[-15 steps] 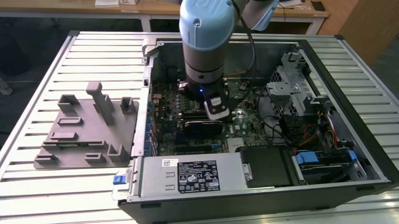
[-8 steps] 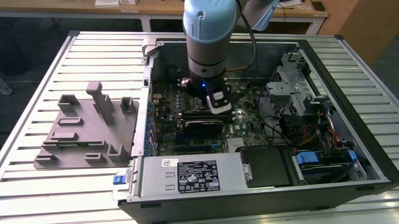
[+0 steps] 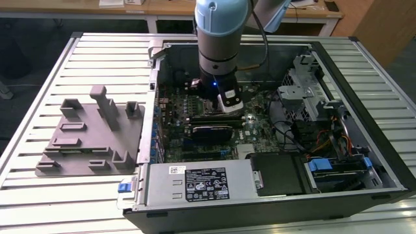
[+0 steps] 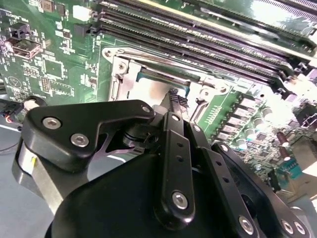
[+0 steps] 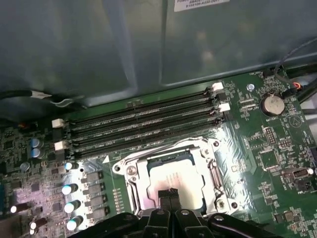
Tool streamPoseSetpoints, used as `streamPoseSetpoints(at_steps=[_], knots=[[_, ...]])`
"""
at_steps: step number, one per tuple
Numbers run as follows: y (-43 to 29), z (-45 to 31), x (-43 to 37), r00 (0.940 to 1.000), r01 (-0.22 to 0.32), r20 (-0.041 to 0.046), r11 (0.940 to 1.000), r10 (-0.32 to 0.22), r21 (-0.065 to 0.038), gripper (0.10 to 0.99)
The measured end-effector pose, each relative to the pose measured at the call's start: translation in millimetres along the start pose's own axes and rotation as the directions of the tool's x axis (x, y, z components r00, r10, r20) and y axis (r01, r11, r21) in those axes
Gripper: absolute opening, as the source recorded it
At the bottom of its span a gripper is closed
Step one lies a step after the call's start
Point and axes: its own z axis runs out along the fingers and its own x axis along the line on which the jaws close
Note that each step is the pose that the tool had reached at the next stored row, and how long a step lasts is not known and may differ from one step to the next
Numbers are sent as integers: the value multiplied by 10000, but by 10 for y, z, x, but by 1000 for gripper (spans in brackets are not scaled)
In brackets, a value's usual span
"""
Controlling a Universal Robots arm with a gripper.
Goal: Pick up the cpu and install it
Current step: 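Install the second cpu locking lever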
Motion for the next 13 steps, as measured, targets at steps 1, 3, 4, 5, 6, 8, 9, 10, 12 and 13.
streamPoseSetpoints(at_steps=[1, 3, 4, 5, 6, 8, 9, 10, 12, 13], knots=[[15, 4, -1, 10000, 6, 20, 10000, -6, 81, 106], [41, 10, -10, 10000, 17, 62, 9997, -19, 251, 106], [53, 13, -15, 10000, 24, 79, 9995, -26, 324, 106], [66, 16, -21, 10000, 26, 91, 9993, -29, 370, 106], [75, 18, -26, 10000, 27, 94, 9992, -31, 387, 106], [82, 20, -34, 10000, 27, 93, 9992, -30, 391, 106], [81, 20, -35, 10000, 26, 93, 9992, -30, 392, 106], [82, 20, -36, 10000, 26, 92, 9992, -30, 392, 106], [82, 20, -36, 10000, 26, 93, 9992, -30, 393, 106], [82, 20, -37, 10000, 26, 93, 9992, -30, 392, 106]])
